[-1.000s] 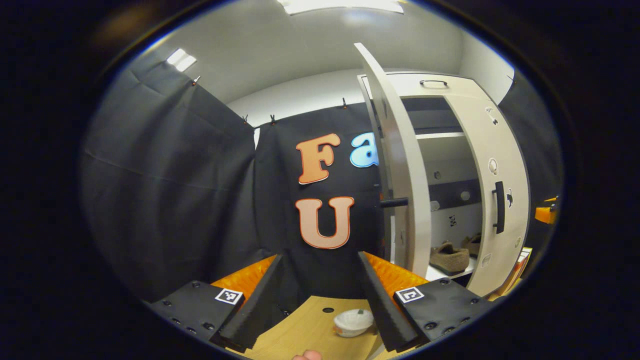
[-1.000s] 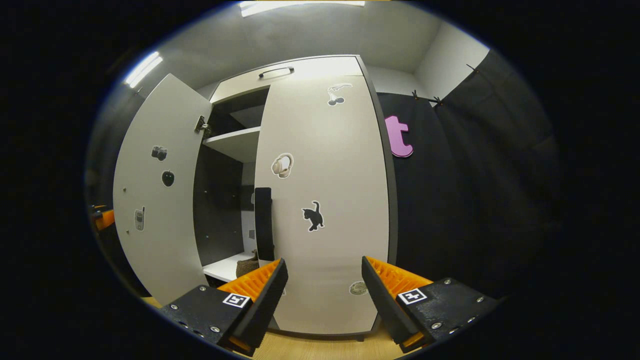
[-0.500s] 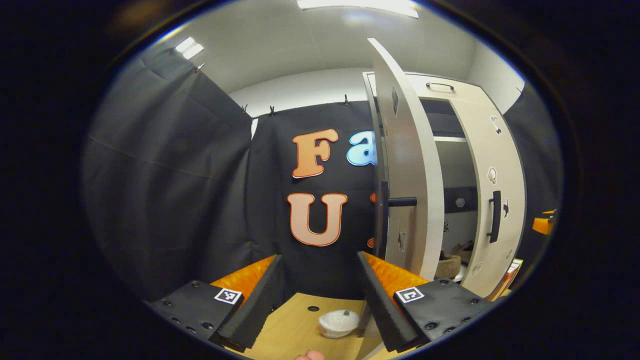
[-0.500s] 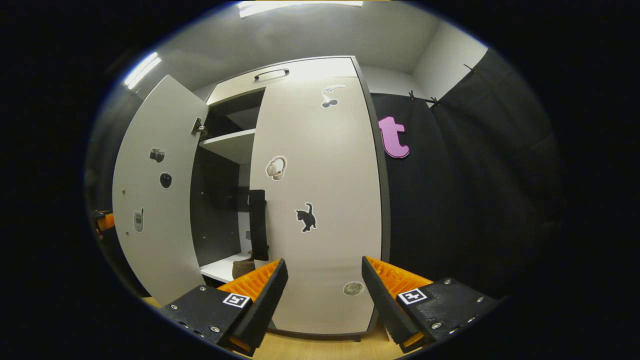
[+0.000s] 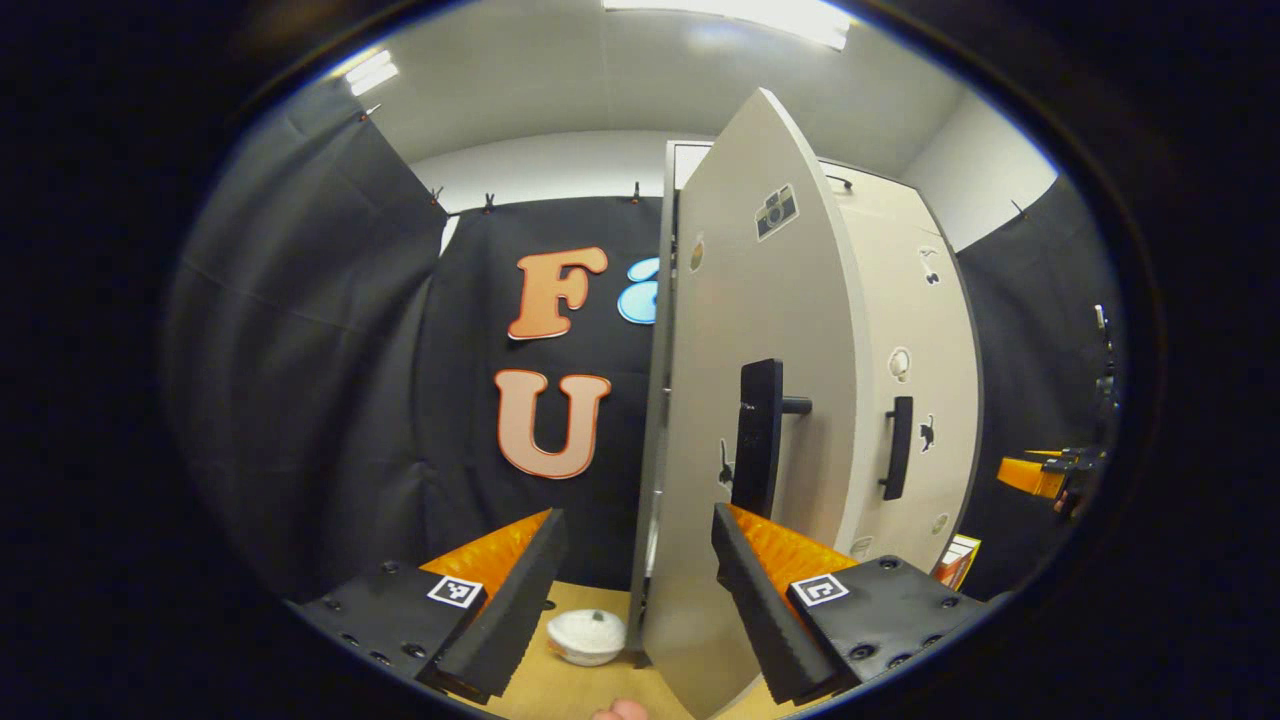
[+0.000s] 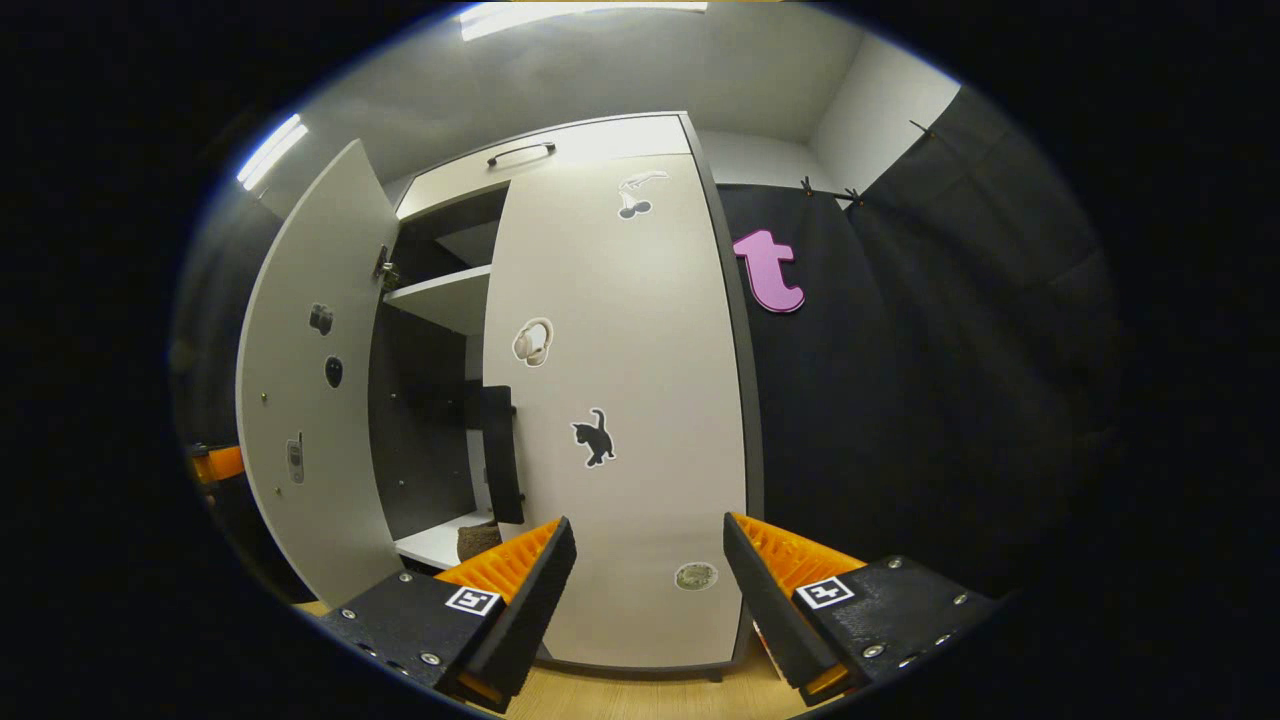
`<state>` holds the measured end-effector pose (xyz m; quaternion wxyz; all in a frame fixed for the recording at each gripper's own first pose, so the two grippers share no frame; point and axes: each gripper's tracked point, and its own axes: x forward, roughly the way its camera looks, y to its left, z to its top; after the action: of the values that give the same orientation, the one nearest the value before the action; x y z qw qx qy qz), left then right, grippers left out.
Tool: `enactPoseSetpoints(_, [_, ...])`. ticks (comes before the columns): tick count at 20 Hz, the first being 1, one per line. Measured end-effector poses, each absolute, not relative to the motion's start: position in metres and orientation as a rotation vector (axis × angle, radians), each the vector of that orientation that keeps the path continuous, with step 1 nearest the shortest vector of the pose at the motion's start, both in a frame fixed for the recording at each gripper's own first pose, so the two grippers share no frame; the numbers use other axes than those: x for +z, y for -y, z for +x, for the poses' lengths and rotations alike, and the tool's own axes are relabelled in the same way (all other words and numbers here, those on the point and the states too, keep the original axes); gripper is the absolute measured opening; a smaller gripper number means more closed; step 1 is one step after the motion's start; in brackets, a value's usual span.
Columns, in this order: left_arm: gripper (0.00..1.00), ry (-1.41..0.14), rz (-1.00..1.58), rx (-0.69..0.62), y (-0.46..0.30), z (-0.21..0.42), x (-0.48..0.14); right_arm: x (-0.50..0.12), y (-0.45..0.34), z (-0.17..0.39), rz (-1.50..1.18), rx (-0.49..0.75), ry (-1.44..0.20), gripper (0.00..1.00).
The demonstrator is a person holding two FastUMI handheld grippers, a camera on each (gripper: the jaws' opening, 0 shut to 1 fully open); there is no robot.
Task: Grab one shoe with the right hand and put it into the shoe cabinet, grab the other shoe with the left hand and put it into the shoe cabinet; then close the right door with the right hand and the left door with the left hand.
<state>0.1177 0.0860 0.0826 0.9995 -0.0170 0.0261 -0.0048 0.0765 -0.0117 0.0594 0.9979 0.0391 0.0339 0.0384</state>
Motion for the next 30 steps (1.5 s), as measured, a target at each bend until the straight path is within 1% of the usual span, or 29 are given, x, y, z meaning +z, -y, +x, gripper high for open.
enactPoseSetpoints(1, [0.96,-0.054,-0.039,-0.041,-0.071,0.124,0.081,0.060,0.011,0.075,0.076,0.078,-0.070,0.92])
enactPoseSetpoints(3, [0.94,-0.042,-0.056,-0.068,-0.054,0.134,0.083,0.061,0.012,0.071,0.068,0.077,-0.073,0.92])
enactPoseSetpoints(4, [0.99,-0.038,-0.053,-0.070,-0.050,0.137,0.082,0.062,0.013,0.069,0.065,0.075,-0.071,0.92])
enactPoseSetpoints(5, [0.99,-0.034,-0.045,-0.077,-0.045,0.139,0.082,0.064,0.014,0.067,0.061,0.072,-0.069,0.92])
enactPoseSetpoints(6, [0.96,-0.029,-0.037,-0.084,-0.039,0.142,0.084,0.065,0.014,0.066,0.056,0.070,-0.067,0.92])
enactPoseSetpoints(8, [0.94,-0.020,-0.033,-0.115,-0.024,0.146,0.085,0.068,0.016,0.063,0.049,0.064,-0.063,0.92])
enactPoseSetpoints(9, [0.96,-0.021,-0.037,-0.133,-0.015,0.148,0.085,0.069,0.017,0.062,0.047,0.062,-0.063,0.92])
enactPoseSetpoints(11, [0.96,-0.028,-0.044,-0.152,-0.005,0.158,0.081,0.070,0.018,0.061,0.050,0.058,-0.062,0.92])
enactPoseSetpoints(12, [0.94,-0.034,-0.050,-0.160,0.001,0.163,0.078,0.070,0.018,0.061,0.052,0.057,-0.063,0.92])
enactPoseSetpoints(13, [0.96,-0.038,-0.058,-0.169,0.006,0.169,0.076,0.070,0.019,0.060,0.053,0.056,-0.064,0.92])
enactPoseSetpoints(18, [0.96,-0.045,-0.056,-0.212,0.029,0.196,0.071,0.068,0.024,0.060,0.049,0.043,-0.071,0.92])
enactPoseSetpoints(19, [0.94,-0.050,-0.050,-0.220,0.035,0.201,0.071,0.068,0.025,0.060,0.051,0.041,-0.072,0.92])
enactPoseSetpoints(20, [0.96,-0.040,-0.036,-0.220,0.037,0.205,0.073,0.067,0.027,0.060,0.053,0.038,-0.074,0.92])
enactPoseSetpoints(21, [0.94,-0.036,-0.026,-0.222,0.040,0.211,0.074,0.067,0.028,0.061,0.055,0.036,-0.074,0.92])
enactPoseSetpoints(26, [0.94,-0.069,-0.033,-0.216,0.052,0.241,0.063,0.067,0.035,0.064,0.059,0.025,-0.072,0.92])
enactPoseSetpoints(30, [0.96,-0.075,-0.009,-0.197,0.061,0.258,0.060,0.070,0.040,0.066,0.061,0.019,-0.065,0.92])
